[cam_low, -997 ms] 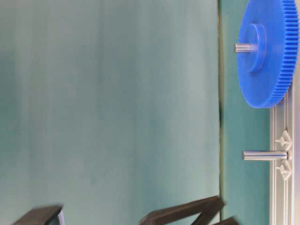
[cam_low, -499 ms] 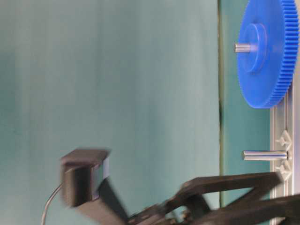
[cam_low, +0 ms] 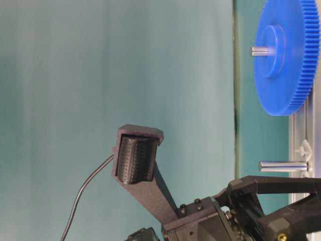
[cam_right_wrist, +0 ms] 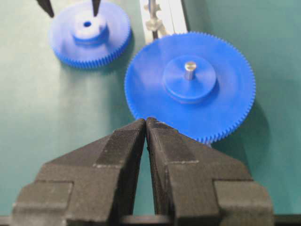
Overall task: Insert the small gear onto the shaft.
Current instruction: 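Lower the left gripper over the gear hub and close on it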
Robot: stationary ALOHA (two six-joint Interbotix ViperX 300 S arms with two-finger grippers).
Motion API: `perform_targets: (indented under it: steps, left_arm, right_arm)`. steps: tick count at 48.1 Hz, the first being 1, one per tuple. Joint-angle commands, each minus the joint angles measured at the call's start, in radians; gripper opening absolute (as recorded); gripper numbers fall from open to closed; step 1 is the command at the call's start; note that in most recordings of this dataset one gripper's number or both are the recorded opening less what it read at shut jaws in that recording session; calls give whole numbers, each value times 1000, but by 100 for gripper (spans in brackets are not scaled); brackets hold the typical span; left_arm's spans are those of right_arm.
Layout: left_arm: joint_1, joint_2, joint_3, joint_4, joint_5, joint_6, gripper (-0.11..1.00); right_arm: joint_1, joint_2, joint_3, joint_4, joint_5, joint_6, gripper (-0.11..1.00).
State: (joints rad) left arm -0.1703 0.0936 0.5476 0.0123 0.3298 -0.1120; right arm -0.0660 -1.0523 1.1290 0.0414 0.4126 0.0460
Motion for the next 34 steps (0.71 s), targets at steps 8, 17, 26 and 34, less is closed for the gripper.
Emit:
perform_targets:
  steps: [8,17,26,34]
  left_arm:
    - [12,-5,-29,3,-2,2,89]
    - [35,-3,-41,6,-2,6,89]
    - [38,9,-43,6,8,8,89]
    - [32,14,-61,5,34,8,89]
  right_arm:
    - [-3,6,-6,-2,-3,9,21]
    - [-3,5,-5,-2,-6,9,21]
    - [-3,5,-3,-2,-6,9,21]
    - [-3,5,-2,0,-6,11,21]
